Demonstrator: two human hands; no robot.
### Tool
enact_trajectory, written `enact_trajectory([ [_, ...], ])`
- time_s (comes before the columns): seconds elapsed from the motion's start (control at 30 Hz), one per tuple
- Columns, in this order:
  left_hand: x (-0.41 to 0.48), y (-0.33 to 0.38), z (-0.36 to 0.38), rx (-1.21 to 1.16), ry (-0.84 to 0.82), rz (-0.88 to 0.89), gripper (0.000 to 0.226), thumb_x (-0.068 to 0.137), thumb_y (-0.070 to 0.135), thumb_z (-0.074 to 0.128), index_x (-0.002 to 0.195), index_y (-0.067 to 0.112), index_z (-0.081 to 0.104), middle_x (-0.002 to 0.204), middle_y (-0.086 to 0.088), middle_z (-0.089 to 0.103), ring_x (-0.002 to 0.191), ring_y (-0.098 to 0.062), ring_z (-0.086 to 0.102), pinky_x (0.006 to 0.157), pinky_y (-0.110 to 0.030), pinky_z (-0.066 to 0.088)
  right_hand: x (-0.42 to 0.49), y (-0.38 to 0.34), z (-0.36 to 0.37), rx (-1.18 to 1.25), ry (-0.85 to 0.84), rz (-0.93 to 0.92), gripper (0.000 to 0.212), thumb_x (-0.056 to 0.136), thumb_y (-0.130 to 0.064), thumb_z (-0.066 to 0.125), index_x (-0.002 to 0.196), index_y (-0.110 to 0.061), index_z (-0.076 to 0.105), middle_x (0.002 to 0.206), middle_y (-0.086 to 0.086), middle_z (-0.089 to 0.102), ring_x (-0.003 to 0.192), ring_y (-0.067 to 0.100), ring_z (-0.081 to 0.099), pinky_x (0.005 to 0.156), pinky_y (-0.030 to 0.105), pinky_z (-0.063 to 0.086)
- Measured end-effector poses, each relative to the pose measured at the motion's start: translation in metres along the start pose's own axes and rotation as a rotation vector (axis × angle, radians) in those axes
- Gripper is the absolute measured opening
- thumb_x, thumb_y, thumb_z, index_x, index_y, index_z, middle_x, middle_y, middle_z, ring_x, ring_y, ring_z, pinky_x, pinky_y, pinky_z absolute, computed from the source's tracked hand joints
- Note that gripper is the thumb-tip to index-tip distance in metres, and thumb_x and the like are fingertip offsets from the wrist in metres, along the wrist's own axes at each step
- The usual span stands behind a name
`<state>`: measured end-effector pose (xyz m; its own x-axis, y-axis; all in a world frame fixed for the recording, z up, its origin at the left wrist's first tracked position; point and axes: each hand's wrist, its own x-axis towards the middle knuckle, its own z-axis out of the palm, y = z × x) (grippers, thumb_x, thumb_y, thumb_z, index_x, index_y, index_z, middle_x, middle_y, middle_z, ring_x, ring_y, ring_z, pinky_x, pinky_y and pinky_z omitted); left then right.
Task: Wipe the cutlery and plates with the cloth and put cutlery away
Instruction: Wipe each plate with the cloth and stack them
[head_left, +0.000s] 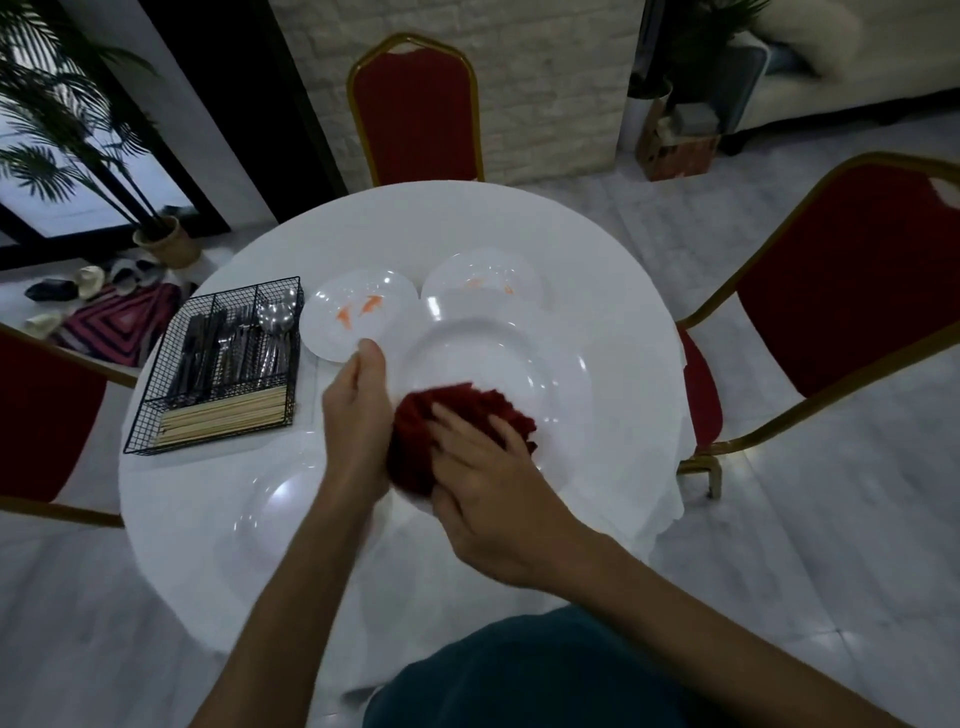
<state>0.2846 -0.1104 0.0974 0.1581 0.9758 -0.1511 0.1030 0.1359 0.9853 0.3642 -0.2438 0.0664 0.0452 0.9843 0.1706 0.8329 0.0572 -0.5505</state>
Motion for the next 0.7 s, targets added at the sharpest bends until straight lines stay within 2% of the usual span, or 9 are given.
enact_trajectory([
  [0.1,0.014,0.013,-0.016,-0.039,0.019,-0.019,0.034,0.103,0.047,0.045,0.092,0.025,0.069,0.087,0.002,0.068,0.078,-0.013,0.065,0.068,-0.029,0.055,-0.017,0.022,-0.007,-0.102,0.001,-0.024,0.051,0.093,-0.031,0.041,0.136,-0.015,0.063,0.146,-0.001,0.058,0.145,0.015,0.041,0.122,0.049,0.026],
  [0.17,0.016,0.016,-0.019,-0.083,0.018,-0.045,0.032,0.105,0.045,0.045,0.096,0.027,0.070,0.087,0.006,0.074,0.074,-0.009,0.071,0.060,-0.025,0.058,-0.018,0.039,-0.015,-0.155,0.027,0.042,0.048,0.091,-0.031,0.043,0.130,-0.016,0.067,0.139,-0.003,0.063,0.141,0.015,0.047,0.120,0.047,0.026],
  [0.23,0.014,0.016,-0.019,-0.077,0.020,-0.062,0.033,0.104,0.046,0.045,0.097,0.027,0.071,0.089,0.006,0.075,0.078,-0.010,0.073,0.065,-0.030,0.061,-0.018,0.042,-0.020,-0.189,0.046,0.090,0.045,0.091,-0.031,0.043,0.126,-0.018,0.068,0.134,-0.004,0.066,0.138,0.016,0.050,0.120,0.047,0.026],
  [0.3,0.012,0.014,-0.018,-0.071,0.023,-0.080,0.032,0.102,0.050,0.047,0.097,0.031,0.072,0.096,0.005,0.076,0.090,-0.016,0.073,0.079,-0.039,0.062,-0.021,0.032,-0.016,-0.209,0.061,0.078,0.043,0.090,-0.029,0.043,0.124,-0.019,0.068,0.131,-0.004,0.067,0.135,0.019,0.053,0.117,0.049,0.031],
  [0.4,0.010,0.009,-0.013,-0.048,0.005,-0.095,0.034,0.100,0.054,0.047,0.092,0.032,0.072,0.104,0.003,0.074,0.101,-0.019,0.070,0.093,-0.048,0.057,-0.019,0.011,-0.006,-0.133,0.021,-0.003,0.046,0.093,-0.027,0.041,0.132,-0.018,0.065,0.140,-0.003,0.063,0.141,0.021,0.048,0.114,0.050,0.035],
  [0.47,-0.001,0.000,-0.001,0.003,-0.025,-0.086,0.036,0.101,0.053,0.044,0.095,0.030,0.071,0.102,0.003,0.075,0.100,-0.018,0.070,0.092,-0.043,0.057,-0.006,0.008,-0.005,-0.117,0.021,-0.022,0.048,0.096,-0.029,0.039,0.135,-0.016,0.064,0.147,0.001,0.058,0.145,0.023,0.043,0.115,0.049,0.032],
  [0.53,-0.015,-0.008,0.012,0.067,-0.051,-0.060,0.040,0.103,0.051,0.042,0.090,0.024,0.070,0.092,0.002,0.073,0.091,-0.016,0.067,0.084,-0.035,0.055,0.012,0.017,-0.011,-0.176,0.059,0.033,0.045,0.095,-0.031,0.041,0.125,-0.016,0.071,0.146,0.004,0.057,0.144,0.027,0.043,0.116,0.053,0.032],
  [0.6,-0.020,-0.009,0.016,0.074,-0.042,-0.048,0.040,0.104,0.047,0.042,0.081,0.023,0.066,0.083,0.005,0.067,0.084,-0.013,0.060,0.078,-0.030,0.051,0.026,0.035,-0.019,-0.288,0.141,0.152,0.040,0.092,-0.033,0.046,0.116,-0.017,0.074,0.138,0.005,0.061,0.134,0.030,0.050,0.108,0.054,0.038],
  [0.7,-0.006,0.001,0.004,0.072,0.002,-0.054,0.037,0.103,0.047,0.044,0.083,0.028,0.068,0.093,0.003,0.071,0.094,-0.019,0.067,0.088,-0.043,0.056,0.029,0.054,-0.029,-0.426,0.218,0.335,0.030,0.087,-0.027,0.056,0.106,-0.014,0.076,0.122,0.007,0.066,0.112,0.034,0.058,0.095,0.048,0.036],
])
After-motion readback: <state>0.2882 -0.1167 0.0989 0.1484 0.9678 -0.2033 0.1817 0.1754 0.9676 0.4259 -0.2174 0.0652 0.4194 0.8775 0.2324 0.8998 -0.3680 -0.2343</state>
